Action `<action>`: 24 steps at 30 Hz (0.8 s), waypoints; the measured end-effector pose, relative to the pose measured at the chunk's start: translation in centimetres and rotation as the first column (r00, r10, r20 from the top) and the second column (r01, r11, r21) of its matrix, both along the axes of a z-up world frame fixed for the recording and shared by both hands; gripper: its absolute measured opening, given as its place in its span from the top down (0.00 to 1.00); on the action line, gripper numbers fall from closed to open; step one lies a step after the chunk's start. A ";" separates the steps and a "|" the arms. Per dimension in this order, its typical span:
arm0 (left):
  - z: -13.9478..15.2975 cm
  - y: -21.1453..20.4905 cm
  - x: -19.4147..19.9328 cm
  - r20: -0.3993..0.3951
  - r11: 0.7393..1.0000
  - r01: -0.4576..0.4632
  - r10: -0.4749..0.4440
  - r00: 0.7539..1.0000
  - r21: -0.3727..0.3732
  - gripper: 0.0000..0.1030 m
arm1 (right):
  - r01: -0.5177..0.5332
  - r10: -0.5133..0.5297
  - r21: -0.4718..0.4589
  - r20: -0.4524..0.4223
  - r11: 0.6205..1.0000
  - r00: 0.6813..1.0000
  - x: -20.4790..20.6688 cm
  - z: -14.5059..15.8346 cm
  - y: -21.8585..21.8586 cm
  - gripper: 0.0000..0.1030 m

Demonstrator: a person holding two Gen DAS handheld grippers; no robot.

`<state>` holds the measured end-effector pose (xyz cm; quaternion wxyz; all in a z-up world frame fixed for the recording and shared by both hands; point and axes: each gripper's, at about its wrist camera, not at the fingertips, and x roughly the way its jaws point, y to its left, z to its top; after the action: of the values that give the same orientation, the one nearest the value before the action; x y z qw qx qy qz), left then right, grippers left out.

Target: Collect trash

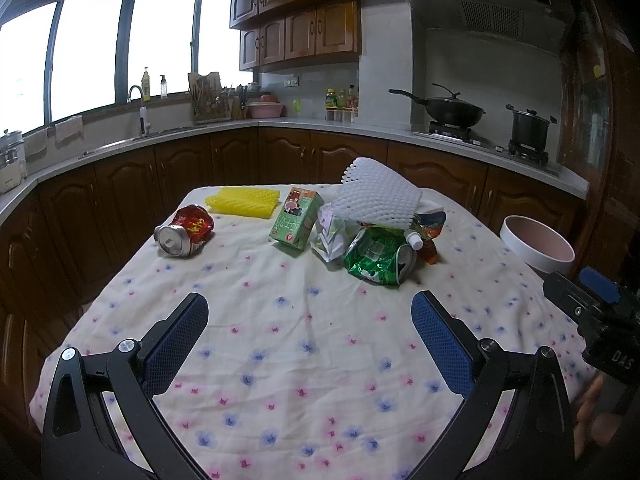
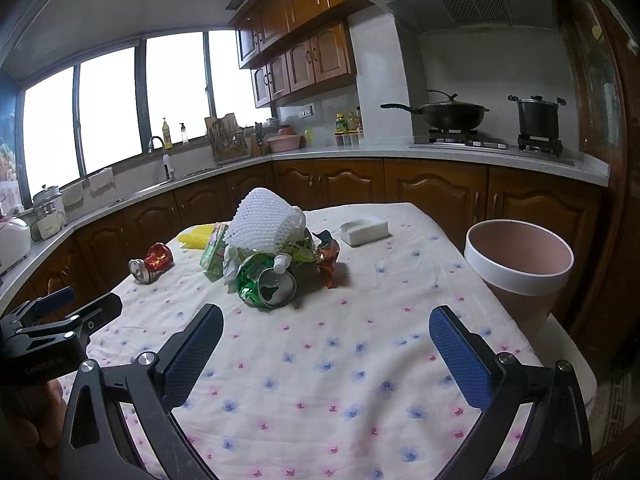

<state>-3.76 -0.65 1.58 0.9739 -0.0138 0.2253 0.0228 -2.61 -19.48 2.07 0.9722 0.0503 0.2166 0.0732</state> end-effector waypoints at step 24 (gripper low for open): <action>-1.0 0.5 2.8 -0.070 0.999 0.009 -0.012 0.997 -0.032 0.00 | -0.012 0.013 0.013 -0.035 1.000 0.999 1.5 0.0 -0.1 0.00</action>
<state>-0.93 -0.12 0.60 0.9651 -0.0271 0.2600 0.0146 -1.08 -19.56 2.06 0.9675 0.0565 0.2334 0.0797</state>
